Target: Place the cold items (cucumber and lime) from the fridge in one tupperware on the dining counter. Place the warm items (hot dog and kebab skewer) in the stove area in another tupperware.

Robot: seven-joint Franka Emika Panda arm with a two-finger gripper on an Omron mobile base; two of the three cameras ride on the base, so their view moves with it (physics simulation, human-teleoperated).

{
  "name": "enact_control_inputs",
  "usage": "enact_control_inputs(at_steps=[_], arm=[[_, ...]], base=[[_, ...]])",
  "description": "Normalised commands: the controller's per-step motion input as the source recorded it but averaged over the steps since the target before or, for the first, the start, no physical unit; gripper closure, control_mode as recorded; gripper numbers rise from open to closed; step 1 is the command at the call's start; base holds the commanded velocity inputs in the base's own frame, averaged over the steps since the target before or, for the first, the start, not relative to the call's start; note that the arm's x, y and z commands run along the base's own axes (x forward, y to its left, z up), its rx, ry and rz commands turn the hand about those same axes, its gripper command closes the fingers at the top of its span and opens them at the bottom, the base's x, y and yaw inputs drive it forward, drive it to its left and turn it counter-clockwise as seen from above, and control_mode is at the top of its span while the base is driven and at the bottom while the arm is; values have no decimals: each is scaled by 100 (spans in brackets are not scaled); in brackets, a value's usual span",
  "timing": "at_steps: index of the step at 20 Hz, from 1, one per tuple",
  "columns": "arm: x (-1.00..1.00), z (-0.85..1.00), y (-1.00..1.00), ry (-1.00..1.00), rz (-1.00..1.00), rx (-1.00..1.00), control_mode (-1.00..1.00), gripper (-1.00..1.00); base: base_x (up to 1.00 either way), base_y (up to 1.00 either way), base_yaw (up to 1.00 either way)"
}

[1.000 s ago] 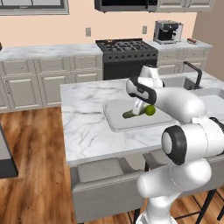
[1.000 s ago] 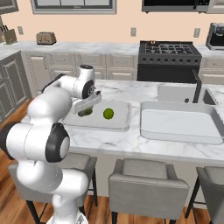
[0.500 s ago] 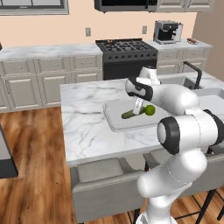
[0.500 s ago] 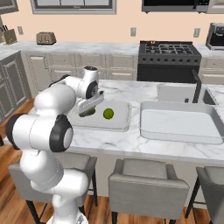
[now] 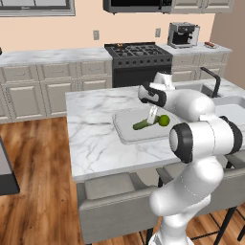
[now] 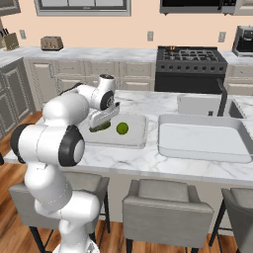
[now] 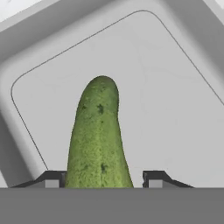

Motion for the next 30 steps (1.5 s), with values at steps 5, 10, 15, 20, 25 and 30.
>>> enact_control_inputs(at_steps=[5, 10, 15, 20, 25, 30], arm=[[-22, 5, 1, -5, 0, 0, -100, -100], [-52, 36, 2, -11, 0, 0, -100, -100], [-75, 45, 5, -3, -10, 0, -100, -100], [-78, 44, 0, 0, -26, 5, -100, -100], [-85, 43, 0, 1, -38, 10, -100, -100], [-98, 36, -7, 0, -46, 4, -100, -100]], base=[[0, 0, 0], [0, 0, 0], [0, 0, 0], [0, 0, 0], [0, 0, 0], [0, 0, 0]])
